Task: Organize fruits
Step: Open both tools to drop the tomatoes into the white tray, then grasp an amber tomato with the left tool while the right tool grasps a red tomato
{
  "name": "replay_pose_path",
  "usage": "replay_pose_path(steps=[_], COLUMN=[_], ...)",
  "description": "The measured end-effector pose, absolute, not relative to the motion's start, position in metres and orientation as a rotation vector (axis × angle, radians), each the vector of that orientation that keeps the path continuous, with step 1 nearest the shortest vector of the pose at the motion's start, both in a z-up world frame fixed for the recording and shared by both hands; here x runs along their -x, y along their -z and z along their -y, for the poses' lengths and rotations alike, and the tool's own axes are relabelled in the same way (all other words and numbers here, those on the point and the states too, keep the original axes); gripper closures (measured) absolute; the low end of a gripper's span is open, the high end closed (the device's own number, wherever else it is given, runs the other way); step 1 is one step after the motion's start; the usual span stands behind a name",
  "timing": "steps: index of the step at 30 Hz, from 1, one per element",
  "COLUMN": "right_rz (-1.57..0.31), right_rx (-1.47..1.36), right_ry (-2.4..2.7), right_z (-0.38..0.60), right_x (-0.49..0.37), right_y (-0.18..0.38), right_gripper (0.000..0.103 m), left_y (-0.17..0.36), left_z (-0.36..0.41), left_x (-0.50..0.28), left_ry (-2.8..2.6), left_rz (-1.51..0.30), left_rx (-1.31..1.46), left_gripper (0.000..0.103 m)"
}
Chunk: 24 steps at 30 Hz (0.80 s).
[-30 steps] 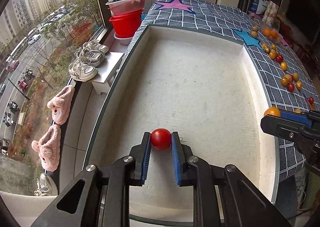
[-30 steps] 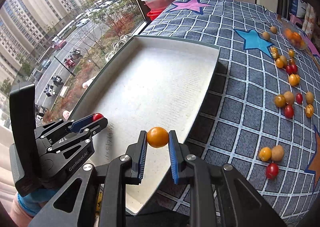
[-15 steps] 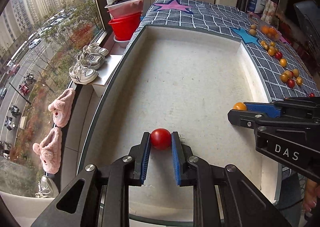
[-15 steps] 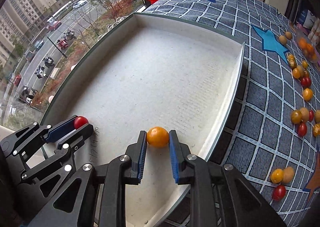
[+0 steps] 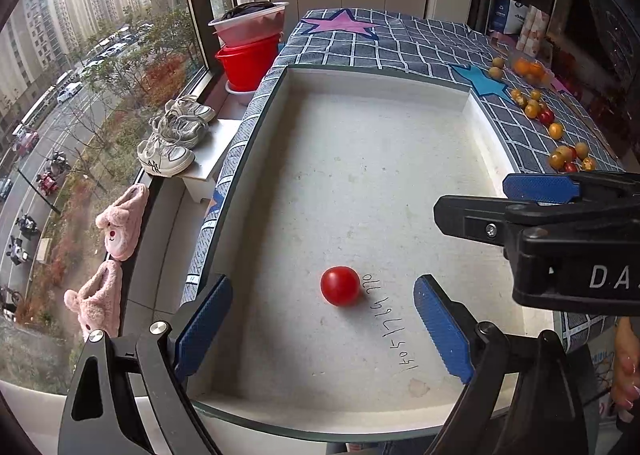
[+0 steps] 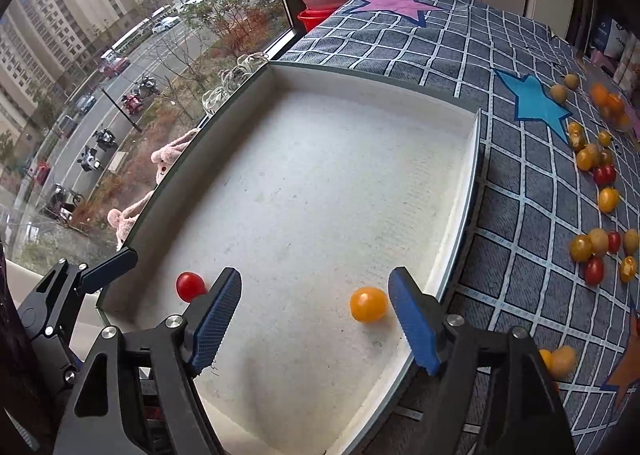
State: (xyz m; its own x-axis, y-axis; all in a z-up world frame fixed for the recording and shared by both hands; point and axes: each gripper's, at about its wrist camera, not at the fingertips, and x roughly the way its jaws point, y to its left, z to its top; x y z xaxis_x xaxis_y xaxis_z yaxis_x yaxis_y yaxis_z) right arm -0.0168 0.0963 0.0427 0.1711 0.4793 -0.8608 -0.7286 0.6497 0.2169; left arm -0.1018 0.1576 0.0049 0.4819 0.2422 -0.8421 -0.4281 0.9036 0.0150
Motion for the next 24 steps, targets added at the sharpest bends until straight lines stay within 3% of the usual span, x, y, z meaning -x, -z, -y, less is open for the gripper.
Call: replay_pose_path(steps=[8,24], right_rz=[-1.063,-1.105], right_rx=[0.193,0.022], right_ry=[-0.791,-0.467], right_z=[-0.043,0.129], right_x=[0.011,-0.060], right_y=[-0.063,-0.039], right_gripper=[0.022,0.022], left_y=[-0.024,-0.044], left_z=[-0.138,-0.036], left_x=[0.088,-0.009], left_ry=[-0.373,-0.189], left_rz=[-0.967,-0.976], left_rx=[0.190,0.084], left_gripper=[0.010,0.010])
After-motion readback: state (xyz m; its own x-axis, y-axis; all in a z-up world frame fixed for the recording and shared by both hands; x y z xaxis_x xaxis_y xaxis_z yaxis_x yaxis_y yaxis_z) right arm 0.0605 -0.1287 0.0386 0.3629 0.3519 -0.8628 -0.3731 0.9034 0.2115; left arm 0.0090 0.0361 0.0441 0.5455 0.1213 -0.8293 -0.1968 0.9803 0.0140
